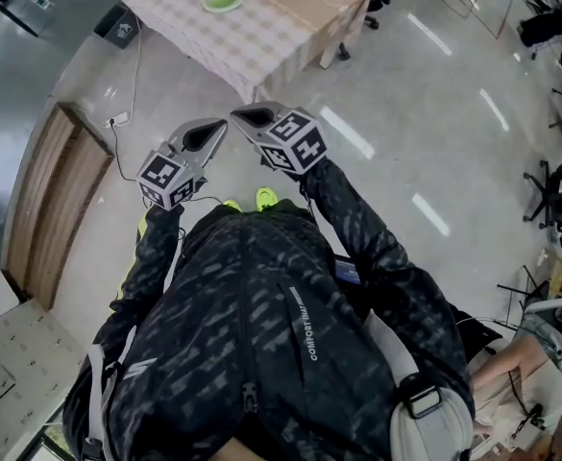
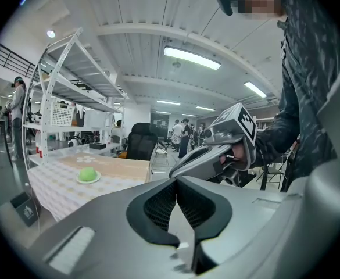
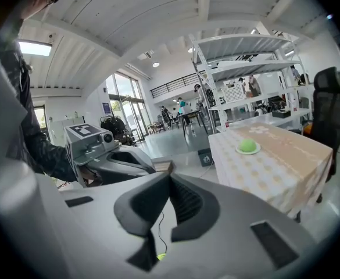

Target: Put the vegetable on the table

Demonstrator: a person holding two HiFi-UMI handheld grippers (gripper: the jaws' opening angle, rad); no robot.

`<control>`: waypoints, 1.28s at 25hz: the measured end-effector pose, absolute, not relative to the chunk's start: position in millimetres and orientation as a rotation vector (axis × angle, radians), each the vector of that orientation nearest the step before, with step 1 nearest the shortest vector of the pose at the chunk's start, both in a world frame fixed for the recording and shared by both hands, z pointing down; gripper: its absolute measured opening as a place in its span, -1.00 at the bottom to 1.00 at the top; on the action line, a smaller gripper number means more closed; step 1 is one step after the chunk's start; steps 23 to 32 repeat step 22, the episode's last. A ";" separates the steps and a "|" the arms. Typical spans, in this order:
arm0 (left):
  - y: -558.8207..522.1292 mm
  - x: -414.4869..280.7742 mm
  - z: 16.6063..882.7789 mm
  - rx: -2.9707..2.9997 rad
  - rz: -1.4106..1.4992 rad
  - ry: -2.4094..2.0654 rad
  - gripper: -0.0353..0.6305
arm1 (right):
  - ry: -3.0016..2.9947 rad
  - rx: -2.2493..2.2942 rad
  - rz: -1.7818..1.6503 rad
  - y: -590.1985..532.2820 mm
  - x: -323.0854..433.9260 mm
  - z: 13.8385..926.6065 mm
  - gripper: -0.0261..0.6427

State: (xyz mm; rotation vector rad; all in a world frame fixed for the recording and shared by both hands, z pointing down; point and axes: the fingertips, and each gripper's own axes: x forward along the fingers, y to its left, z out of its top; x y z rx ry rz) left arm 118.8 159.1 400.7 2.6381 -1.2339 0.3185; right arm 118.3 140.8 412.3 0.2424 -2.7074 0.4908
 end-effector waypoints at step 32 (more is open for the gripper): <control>172.4 110.2 403.1 2.645 0.314 -1.216 -0.89 | -2.697 0.246 0.454 153.6 107.0 412.2 -0.93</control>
